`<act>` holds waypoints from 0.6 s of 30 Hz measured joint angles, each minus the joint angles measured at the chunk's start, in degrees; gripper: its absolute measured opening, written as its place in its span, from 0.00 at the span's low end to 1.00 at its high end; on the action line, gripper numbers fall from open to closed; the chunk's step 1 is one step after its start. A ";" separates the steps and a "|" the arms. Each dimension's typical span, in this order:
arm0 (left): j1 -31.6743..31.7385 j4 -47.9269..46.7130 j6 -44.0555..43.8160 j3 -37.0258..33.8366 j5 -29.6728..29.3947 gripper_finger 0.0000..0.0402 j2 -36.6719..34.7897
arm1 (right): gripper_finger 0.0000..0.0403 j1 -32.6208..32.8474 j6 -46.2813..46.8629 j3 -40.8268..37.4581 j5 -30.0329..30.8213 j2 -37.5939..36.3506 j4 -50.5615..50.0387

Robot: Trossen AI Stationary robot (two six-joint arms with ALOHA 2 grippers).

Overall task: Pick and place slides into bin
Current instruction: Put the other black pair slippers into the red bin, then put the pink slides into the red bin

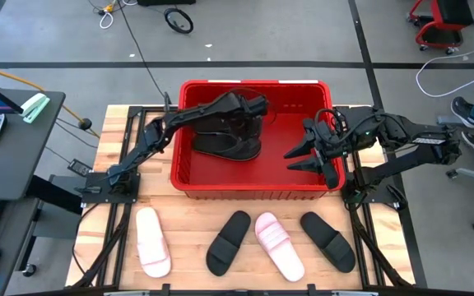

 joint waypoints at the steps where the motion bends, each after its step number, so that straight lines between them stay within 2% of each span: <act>1: -0.01 -0.76 0.90 1.96 0.02 0.01 -0.09 | 0.39 0.00 0.04 0.00 -0.01 0.00 0.01; 5: 0.09 1.71 2.44 -1.21 2.10 0.02 -7.10 | 0.39 0.02 1.95 0.00 -0.04 0.00 -0.06; 10: 0.48 -4.09 3.66 1.79 2.80 0.04 -14.93 | 0.39 1.28 5.08 0.00 -1.61 0.00 -1.04; 18: -1.44 -6.65 3.71 1.14 9.21 0.01 -28.66 | 0.39 10.25 15.16 -0.21 -1.50 2.81 -5.35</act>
